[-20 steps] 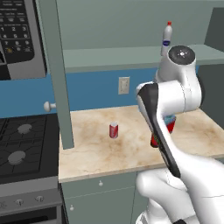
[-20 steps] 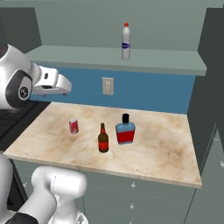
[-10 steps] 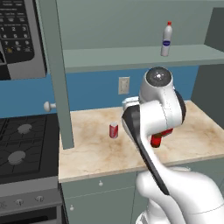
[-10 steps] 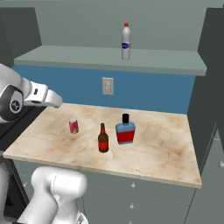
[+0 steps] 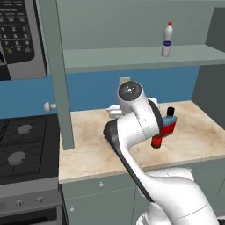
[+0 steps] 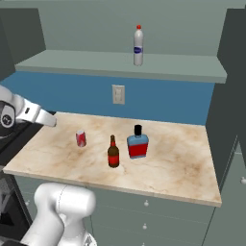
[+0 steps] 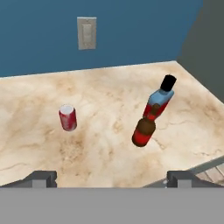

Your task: Sort all alcoholic drinks to one cabinet, and non-alcoholic drinks to the other.

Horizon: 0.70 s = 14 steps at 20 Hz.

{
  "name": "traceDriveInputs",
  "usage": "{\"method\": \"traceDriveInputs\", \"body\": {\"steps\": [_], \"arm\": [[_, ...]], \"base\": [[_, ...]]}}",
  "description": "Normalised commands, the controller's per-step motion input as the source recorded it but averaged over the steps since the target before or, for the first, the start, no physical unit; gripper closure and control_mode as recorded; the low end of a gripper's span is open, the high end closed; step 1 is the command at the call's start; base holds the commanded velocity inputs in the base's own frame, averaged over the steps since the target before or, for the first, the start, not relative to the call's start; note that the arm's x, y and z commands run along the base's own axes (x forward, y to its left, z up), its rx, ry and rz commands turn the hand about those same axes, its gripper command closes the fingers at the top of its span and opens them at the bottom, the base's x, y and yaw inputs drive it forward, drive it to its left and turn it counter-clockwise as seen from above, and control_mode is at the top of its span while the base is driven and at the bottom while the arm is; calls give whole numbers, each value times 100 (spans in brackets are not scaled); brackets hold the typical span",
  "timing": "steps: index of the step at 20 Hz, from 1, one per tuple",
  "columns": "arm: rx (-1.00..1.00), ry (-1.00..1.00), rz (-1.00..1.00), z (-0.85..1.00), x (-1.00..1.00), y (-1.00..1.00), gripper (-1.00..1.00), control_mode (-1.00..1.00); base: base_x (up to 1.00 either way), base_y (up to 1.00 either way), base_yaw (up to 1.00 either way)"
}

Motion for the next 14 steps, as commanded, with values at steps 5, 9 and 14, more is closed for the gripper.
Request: {"method": "traceDriveInputs", "body": {"steps": [5,9,14], "arm": [[2,0,-19,-21,25,26,-100,-100],[1,0,-18,-14,46,13,-100,-100],[1,0,-17,-12,51,3,-100,-100]], "base": [[0,0,0],[0,0,0],[0,0,0]]}}
